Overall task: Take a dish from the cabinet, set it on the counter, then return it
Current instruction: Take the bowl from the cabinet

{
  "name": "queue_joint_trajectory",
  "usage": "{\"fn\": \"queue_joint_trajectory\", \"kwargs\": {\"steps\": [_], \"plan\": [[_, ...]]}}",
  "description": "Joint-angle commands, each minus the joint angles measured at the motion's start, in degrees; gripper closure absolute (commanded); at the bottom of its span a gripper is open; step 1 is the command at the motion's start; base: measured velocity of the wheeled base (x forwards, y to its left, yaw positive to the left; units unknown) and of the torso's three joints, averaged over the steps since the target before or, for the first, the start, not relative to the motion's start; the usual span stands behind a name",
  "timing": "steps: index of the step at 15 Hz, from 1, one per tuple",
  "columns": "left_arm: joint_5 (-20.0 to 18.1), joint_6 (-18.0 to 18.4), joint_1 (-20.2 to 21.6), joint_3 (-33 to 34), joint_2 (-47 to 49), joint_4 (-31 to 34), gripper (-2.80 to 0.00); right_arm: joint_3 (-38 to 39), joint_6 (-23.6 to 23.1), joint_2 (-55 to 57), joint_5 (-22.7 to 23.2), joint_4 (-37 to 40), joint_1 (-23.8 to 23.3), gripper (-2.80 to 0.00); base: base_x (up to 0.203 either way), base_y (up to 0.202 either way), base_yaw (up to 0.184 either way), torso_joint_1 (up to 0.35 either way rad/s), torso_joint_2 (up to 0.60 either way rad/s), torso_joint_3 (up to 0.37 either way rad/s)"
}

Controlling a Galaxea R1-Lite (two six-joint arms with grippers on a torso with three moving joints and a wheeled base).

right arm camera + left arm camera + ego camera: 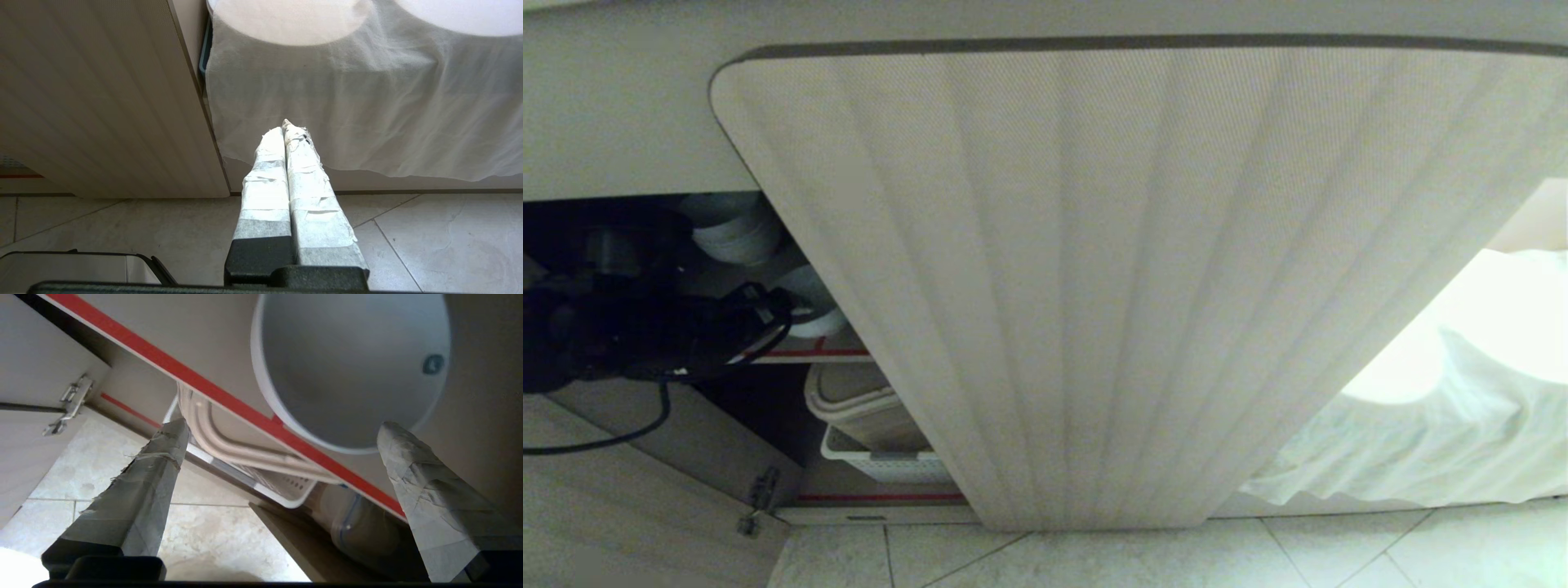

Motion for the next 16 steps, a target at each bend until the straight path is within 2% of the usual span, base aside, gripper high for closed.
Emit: {"fn": "queue_joint_trajectory", "kwargs": {"steps": [1, 4, 10, 16], "plan": [[0.1, -0.5, 0.0, -0.6, 1.5, -0.4, -2.80, 0.0, 0.0, 0.0, 0.0, 0.0, 0.0, 0.00, 0.000, 0.000, 0.000, 0.000, 0.00, 0.000], [1.0, -3.2, 0.0, -0.6, 3.3, -4.5, -2.80, 0.0, 0.0, 0.0, 0.0, 0.0, 0.0, 0.00, 0.000, 0.000, 0.000, 0.000, 0.00, 0.000], [1.0, -3.3, 0.0, -1.1, 4.9, -5.5, -2.80, 0.0, 0.0, 0.0, 0.0, 0.0, 0.1, 0.00, 0.000, 0.000, 0.000, 0.000, 0.00, 0.000], [1.1, -3.1, 0.1, -4.6, 6.8, -4.9, -2.80, 0.0, 0.0, 0.0, 0.0, 0.0, 0.1, 0.00, 0.000, 0.000, 0.000, 0.000, 0.00, 0.000]]}}
